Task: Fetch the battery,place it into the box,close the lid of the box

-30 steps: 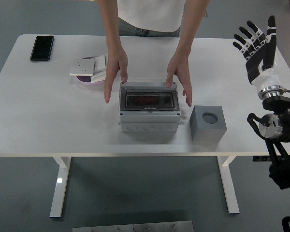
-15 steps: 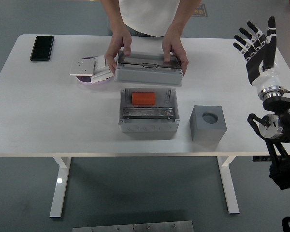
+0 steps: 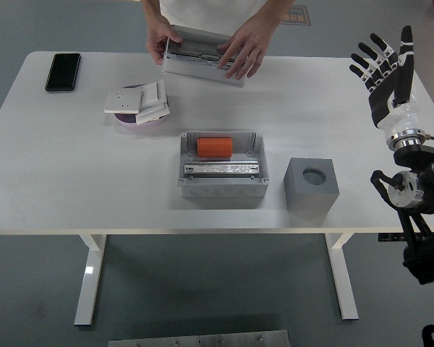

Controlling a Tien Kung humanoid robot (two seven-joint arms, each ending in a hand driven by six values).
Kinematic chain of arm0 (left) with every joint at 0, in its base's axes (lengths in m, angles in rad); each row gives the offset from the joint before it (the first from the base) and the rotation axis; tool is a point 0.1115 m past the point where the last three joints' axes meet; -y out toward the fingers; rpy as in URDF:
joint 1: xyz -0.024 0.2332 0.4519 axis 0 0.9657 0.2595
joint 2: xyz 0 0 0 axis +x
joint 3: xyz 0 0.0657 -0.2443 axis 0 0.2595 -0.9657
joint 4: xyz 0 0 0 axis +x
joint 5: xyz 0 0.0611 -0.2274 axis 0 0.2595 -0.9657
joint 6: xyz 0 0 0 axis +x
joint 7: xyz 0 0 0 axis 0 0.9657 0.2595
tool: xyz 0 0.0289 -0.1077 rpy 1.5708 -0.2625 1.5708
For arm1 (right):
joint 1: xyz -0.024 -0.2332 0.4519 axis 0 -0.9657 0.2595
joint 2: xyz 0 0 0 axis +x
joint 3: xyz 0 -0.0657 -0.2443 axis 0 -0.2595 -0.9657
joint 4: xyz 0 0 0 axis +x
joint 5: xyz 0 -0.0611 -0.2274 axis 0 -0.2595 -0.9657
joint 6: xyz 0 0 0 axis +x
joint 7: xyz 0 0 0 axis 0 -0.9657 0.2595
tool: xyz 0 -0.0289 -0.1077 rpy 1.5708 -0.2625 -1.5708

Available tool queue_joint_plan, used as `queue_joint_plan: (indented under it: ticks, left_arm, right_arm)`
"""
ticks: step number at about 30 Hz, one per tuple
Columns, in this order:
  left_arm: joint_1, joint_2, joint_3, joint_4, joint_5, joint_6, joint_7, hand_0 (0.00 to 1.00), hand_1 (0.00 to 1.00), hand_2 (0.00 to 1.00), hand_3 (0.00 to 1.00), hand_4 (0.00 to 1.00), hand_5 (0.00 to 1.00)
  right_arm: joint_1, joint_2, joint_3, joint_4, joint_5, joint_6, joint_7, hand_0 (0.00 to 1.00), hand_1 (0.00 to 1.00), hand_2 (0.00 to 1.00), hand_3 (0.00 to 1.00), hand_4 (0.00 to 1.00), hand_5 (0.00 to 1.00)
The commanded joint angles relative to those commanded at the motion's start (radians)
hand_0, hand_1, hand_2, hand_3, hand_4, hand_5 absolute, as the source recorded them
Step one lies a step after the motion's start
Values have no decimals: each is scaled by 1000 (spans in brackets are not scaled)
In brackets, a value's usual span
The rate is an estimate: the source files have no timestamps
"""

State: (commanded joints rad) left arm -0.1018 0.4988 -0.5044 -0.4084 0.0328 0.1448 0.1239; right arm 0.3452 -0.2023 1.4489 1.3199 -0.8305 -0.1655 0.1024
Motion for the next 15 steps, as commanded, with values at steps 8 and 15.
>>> queue_joint_plan:
  ticks: [8,15]
  left_arm:
    - [2,2,-2,-1,2,2,2,620,723,646,598,711,210]
    - [3,1,-1,-1,1,2,1,620,723,646,599,711,208]
  right_arm:
    - [-1,0,5,1,-7,-3,3,834,778,797,857,976,998]
    - [0,0,6,4,-22,-8,5,833,778,797,856,974,998]
